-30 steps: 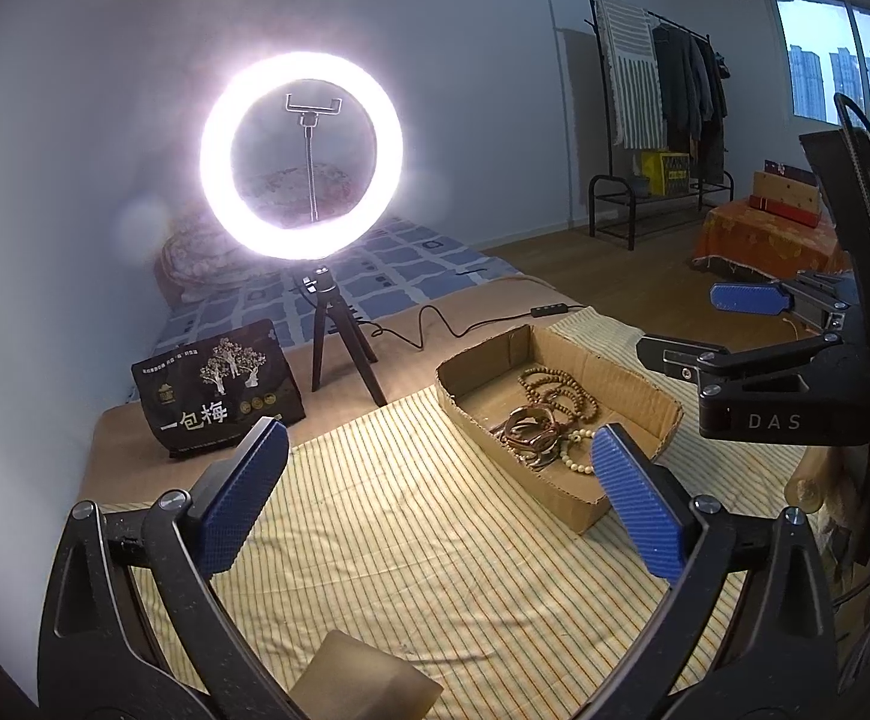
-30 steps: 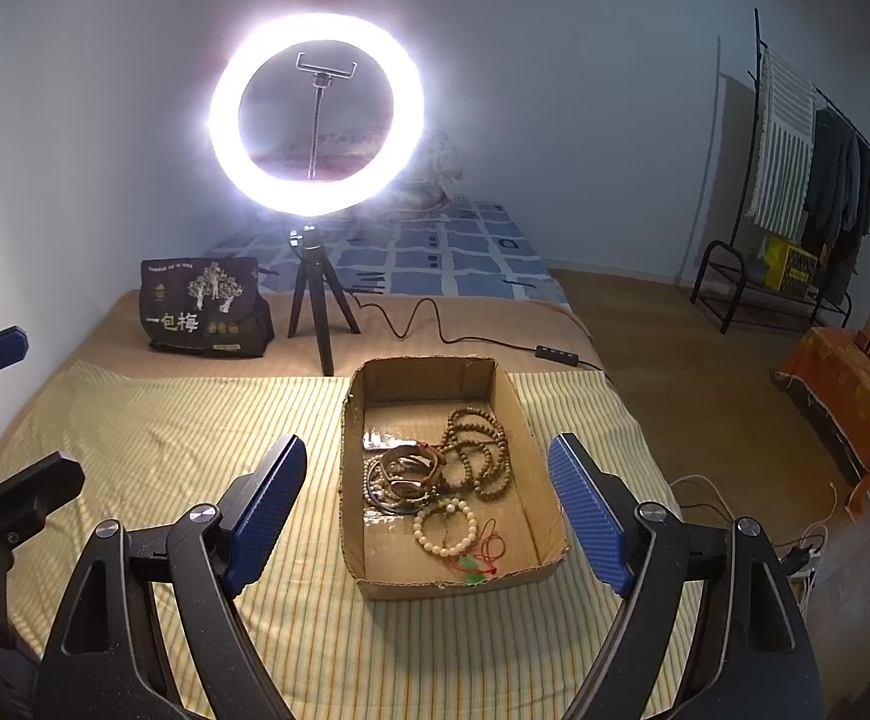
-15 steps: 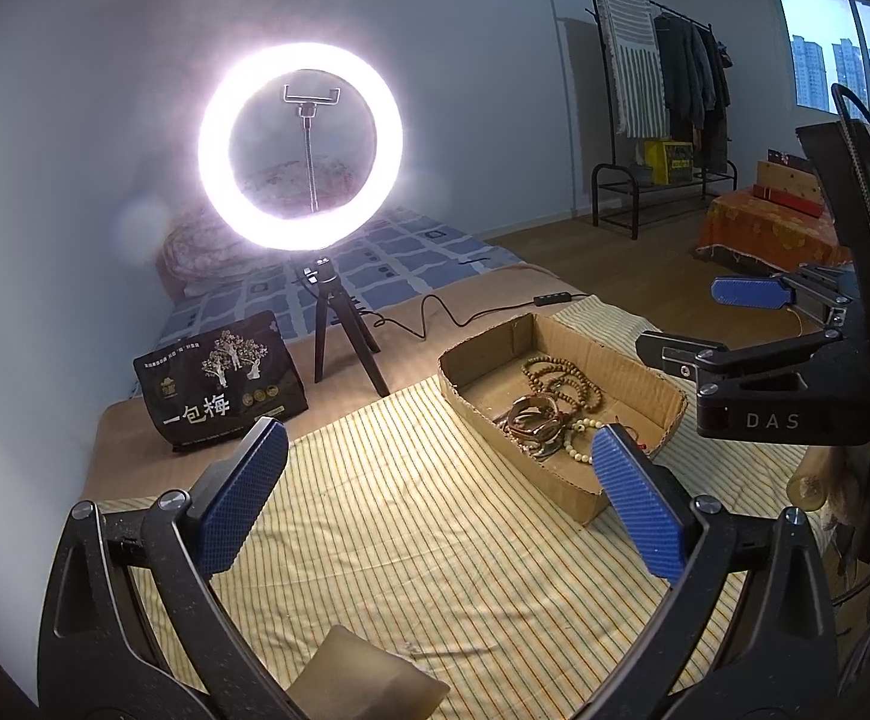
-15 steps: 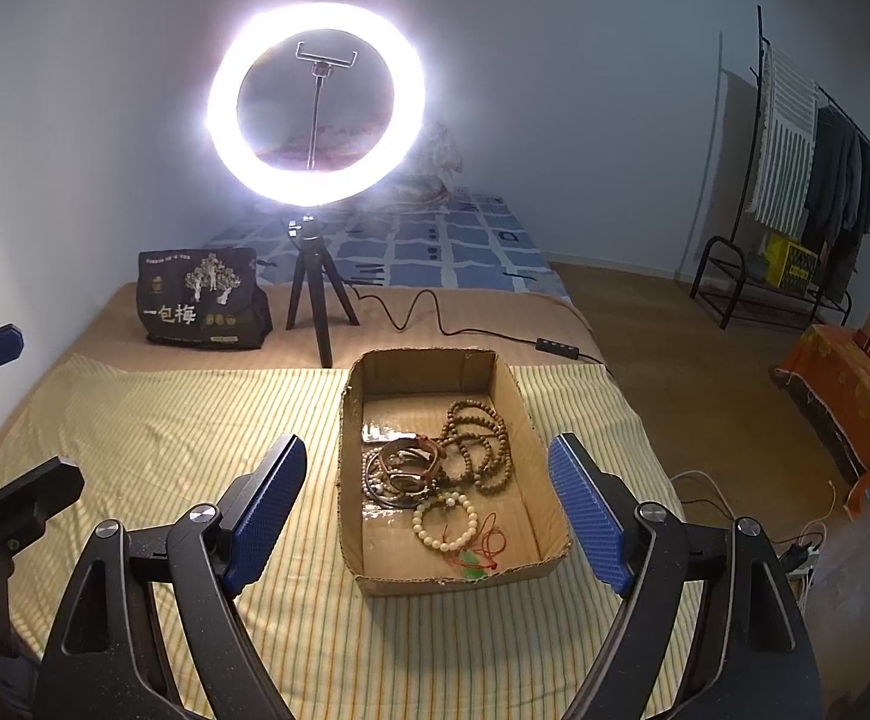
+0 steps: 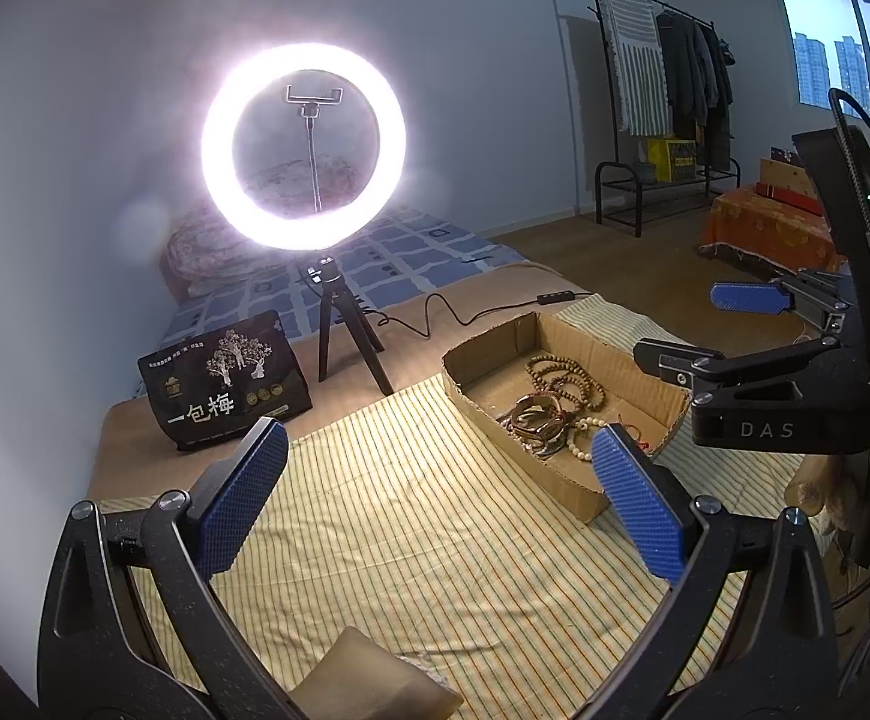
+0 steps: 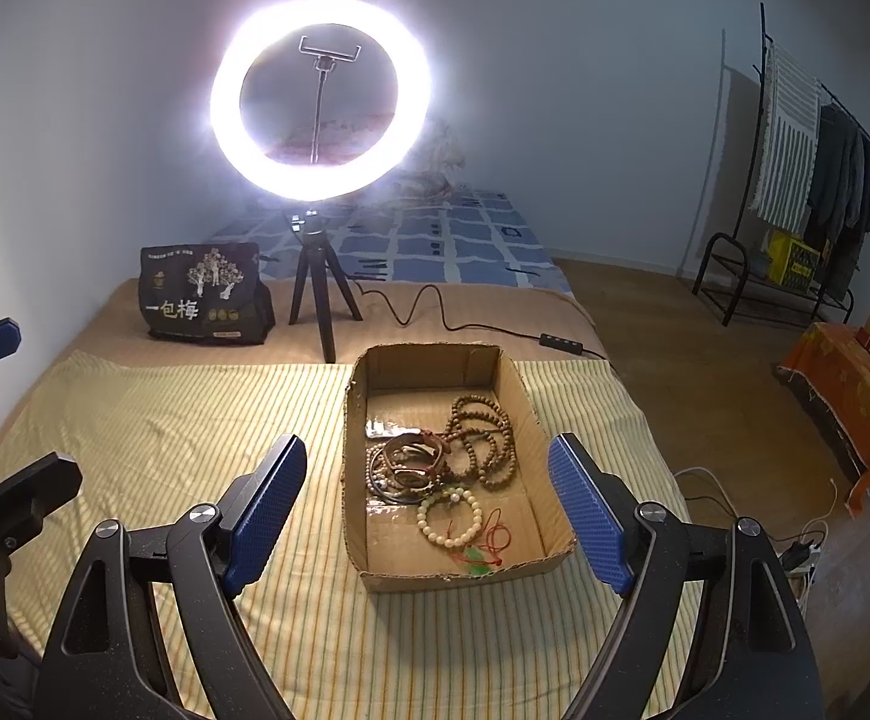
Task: Organize jewelry
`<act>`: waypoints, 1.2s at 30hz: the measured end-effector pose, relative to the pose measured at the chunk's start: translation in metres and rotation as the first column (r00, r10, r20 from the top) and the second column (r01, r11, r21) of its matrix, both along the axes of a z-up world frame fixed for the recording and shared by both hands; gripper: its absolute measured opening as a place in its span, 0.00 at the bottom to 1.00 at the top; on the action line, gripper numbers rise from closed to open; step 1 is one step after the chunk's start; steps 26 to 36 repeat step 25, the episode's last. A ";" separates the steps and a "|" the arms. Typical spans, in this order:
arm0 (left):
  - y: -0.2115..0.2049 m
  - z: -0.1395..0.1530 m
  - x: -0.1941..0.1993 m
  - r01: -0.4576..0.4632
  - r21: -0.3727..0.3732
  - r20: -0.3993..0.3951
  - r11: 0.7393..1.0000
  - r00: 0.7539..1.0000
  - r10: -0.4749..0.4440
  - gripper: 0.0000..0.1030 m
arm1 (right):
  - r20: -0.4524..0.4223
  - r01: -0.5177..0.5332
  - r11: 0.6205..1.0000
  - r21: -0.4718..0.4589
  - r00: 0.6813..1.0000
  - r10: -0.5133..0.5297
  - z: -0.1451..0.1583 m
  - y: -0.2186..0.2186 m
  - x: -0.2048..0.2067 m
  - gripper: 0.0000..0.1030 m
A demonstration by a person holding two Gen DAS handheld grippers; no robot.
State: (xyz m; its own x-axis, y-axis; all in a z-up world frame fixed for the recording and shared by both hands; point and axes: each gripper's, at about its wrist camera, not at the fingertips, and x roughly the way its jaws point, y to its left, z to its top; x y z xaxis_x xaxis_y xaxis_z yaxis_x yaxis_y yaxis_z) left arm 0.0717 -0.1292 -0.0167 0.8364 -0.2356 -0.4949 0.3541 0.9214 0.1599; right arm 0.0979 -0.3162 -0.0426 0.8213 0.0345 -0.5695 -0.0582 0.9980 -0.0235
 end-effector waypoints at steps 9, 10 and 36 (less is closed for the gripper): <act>0.001 0.000 0.000 -0.002 -0.004 -0.001 1.000 1.000 0.002 1.00 | -0.002 -0.001 1.000 -0.001 1.000 0.001 0.000 0.001 0.000 0.80; 0.001 0.000 0.000 -0.003 -0.004 -0.001 1.000 1.000 0.003 1.00 | -0.003 0.000 1.000 -0.001 1.000 0.000 0.000 0.002 0.000 0.80; 0.001 0.001 -0.004 -0.031 -0.010 0.009 0.999 0.999 0.031 1.00 | -0.015 0.006 1.000 -0.005 1.000 -0.006 -0.002 0.002 0.000 0.80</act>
